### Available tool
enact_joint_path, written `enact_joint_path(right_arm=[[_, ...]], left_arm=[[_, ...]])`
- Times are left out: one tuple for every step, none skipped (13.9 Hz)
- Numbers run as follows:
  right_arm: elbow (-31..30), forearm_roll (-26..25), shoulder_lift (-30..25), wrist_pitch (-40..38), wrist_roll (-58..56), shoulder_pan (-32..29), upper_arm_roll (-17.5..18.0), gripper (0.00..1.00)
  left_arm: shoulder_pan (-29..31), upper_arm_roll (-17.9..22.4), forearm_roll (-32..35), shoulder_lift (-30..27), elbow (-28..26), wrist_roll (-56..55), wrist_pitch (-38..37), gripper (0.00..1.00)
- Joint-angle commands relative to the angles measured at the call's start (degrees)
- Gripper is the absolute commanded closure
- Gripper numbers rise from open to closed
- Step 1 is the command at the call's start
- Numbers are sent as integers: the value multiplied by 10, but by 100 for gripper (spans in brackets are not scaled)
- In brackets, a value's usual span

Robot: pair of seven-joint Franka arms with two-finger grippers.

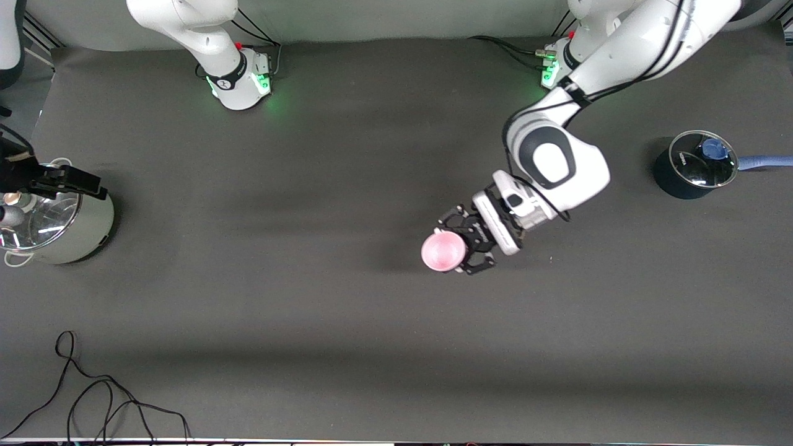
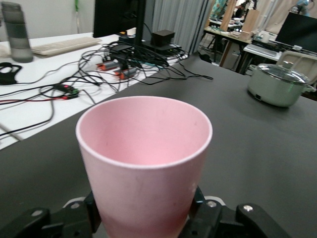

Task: Transfer pink cup from left to right arm
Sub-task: 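Close the left gripper on the pink cup and lift it, then carry the cup to mid-table while the right gripper reaches toward it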

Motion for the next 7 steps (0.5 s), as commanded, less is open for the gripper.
enact_joint_path(right_arm=[[28, 8, -3, -1, 26, 44, 0, 0], [30, 11, -3, 0, 66, 66, 0, 0], [33, 29, -1, 3, 105, 83, 0, 0], [38, 49, 8, 11, 136, 99, 0, 0], [46, 60, 17, 14, 165, 111, 0, 0], [59, 68, 30, 15, 195, 128, 0, 0], [75, 73, 44, 15, 224, 150, 0, 0]], left_arm=[[0, -19, -22, -14, -1, 6, 7, 74], [12, -38, -22, -15, -3, 6, 6, 74], [33, -59, -22, -15, -5, 6, 4, 74], [54, -86, -22, -14, -7, 6, 4, 74], [79, -110, -22, -14, -13, 6, 3, 74], [101, -136, -22, -13, -20, 6, 3, 74], [113, -150, -22, -13, -25, 6, 3, 75]])
